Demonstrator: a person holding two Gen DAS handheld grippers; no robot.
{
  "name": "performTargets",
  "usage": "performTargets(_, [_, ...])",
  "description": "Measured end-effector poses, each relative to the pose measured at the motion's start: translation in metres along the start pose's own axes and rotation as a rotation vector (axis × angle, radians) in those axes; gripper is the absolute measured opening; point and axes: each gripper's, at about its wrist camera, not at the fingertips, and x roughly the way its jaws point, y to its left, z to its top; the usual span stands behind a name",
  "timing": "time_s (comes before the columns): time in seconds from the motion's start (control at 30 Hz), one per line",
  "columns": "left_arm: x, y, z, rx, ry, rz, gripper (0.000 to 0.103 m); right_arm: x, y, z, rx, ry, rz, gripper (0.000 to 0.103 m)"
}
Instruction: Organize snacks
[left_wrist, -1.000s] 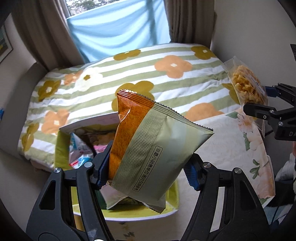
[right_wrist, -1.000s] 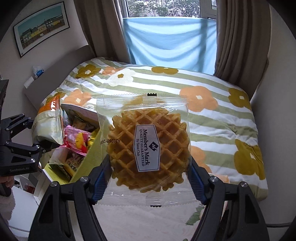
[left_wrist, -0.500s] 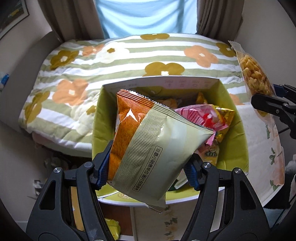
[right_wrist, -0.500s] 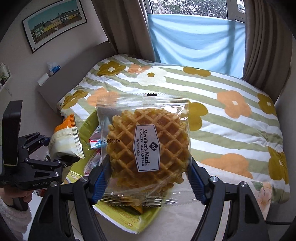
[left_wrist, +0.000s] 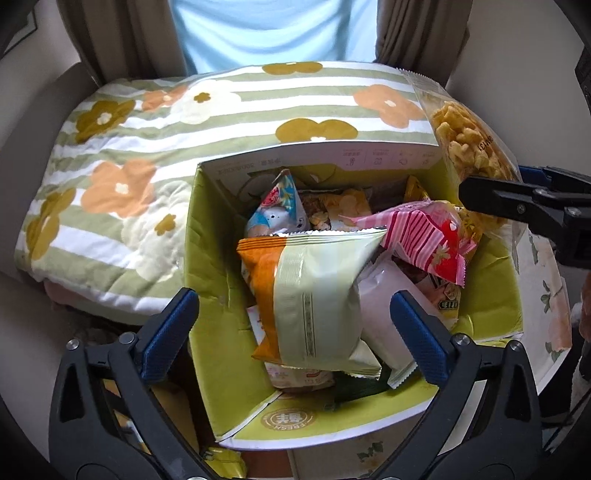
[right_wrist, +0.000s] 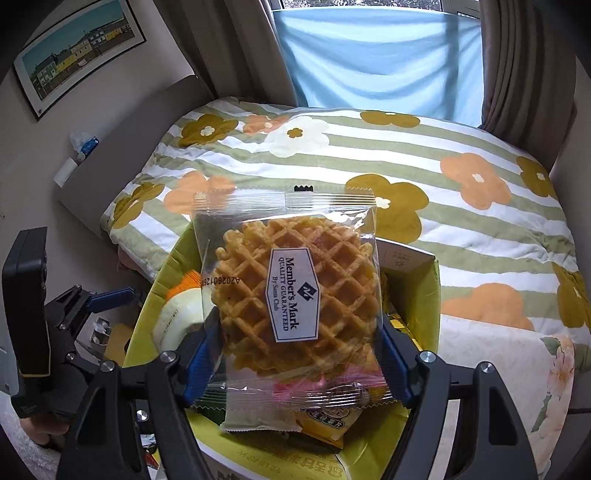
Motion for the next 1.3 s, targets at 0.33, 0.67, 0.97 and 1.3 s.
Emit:
performTargets(0.33, [-0.008,0.013,-0.017,-0.099,-0.014,0.014,0.102,0.02,0.007,0.009,-0.026,0.043,0.031,0.073])
performTargets(0.67, [-0.013,0.01,-0.024,-0.111,-0.01,0.038,0.102,0.027,0.026,0.018,-0.07,0.005,0.08,0.097])
performTargets(0.97, [-0.021,0.003,-0.033,-0.106,-0.017,0.034,0.102,0.008,0.007,0.001,0.017,-0.032,0.029,0.098])
performTargets(1.3, [-0.052,-0.024,-0.031,-0.046,-0.092,0.03,0.102,-0.042,-0.006,-0.018,0.059,-0.118,-0.065,0.097])
